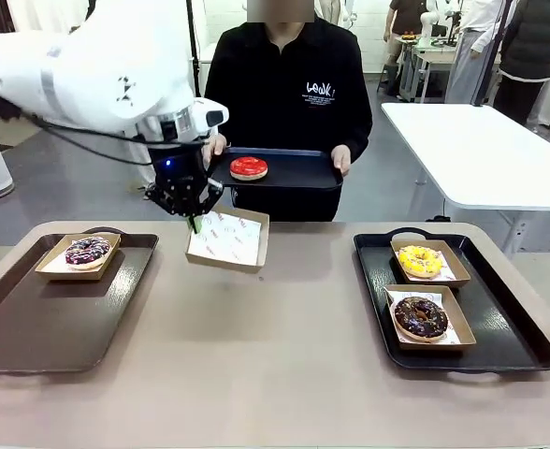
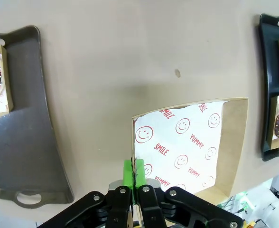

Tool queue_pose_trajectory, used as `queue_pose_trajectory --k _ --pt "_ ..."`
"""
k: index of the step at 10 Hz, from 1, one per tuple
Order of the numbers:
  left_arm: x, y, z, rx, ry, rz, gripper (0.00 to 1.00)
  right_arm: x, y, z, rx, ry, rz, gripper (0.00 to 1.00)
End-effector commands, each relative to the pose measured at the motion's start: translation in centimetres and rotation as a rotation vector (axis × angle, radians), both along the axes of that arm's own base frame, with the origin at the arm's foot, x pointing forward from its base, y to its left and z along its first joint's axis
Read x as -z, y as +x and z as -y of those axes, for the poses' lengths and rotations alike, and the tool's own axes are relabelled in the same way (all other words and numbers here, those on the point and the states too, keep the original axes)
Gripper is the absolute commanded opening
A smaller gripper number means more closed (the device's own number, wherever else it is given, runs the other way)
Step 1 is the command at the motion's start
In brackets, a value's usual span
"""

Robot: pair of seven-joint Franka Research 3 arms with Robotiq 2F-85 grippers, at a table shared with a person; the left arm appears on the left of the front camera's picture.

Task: Individually package the donuts and arrange them on the tray.
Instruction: Place the picked Paper togo box on the Handle tray while simultaneously picking up another Paper togo box from the table with the other hand.

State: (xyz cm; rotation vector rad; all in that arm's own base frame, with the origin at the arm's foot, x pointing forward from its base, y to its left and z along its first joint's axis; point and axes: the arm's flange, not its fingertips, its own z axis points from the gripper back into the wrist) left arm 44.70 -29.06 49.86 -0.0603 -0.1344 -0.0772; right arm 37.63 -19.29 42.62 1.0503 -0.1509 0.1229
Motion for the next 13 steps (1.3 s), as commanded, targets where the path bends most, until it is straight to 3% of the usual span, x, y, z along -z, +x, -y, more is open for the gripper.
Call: queue_pose_trajectory --k 1,5,13 --pt "-1.1 2.2 1.4 -0.032 0.024 -0.021 0.00 0.4 0.6 1.6 -0.027 0.056 0.063 1.00" --pt "-2.2 3.8 1.3 -0.076 0.023 -0.011 0.00 2.2 -0.4 3.9 0.095 0.163 0.145 1.00" --pt "-2.0 3.8 0.8 -0.047 -0.008 -0.016 0.00 2.1 -0.8 4.6 0.121 0.154 0.126 1.00"
